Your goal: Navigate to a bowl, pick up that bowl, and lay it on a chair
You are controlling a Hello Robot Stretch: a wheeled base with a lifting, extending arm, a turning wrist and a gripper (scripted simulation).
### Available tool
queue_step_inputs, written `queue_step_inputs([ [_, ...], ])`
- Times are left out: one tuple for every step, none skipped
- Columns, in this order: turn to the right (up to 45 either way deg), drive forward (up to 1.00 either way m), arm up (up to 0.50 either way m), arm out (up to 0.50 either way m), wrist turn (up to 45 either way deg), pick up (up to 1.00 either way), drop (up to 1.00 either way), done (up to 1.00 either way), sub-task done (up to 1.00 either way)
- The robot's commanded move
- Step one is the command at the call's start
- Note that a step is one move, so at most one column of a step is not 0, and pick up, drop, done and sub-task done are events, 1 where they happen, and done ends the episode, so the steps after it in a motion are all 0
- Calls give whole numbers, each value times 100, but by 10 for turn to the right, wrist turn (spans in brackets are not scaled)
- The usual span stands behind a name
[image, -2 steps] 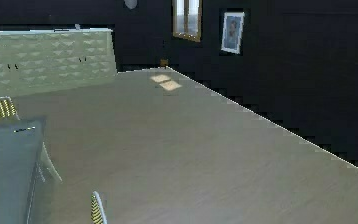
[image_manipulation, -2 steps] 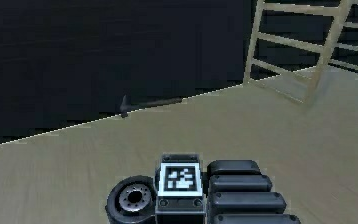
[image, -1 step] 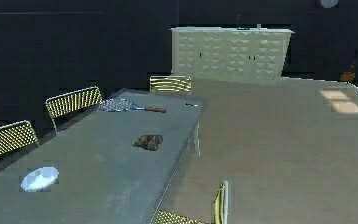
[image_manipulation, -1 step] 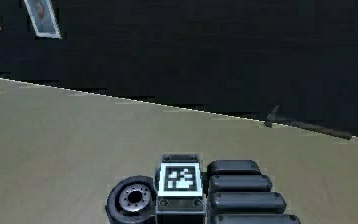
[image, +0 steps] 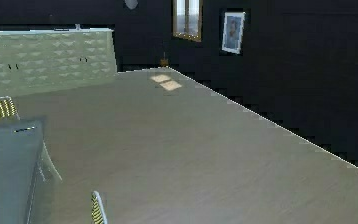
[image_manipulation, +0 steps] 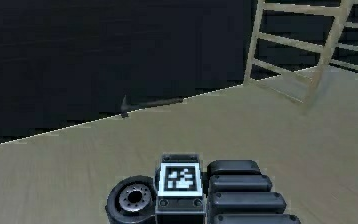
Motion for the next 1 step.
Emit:
queue_step_inputs([
  [450, 0, 0, 0, 0, 0, 0, 0, 0],
])
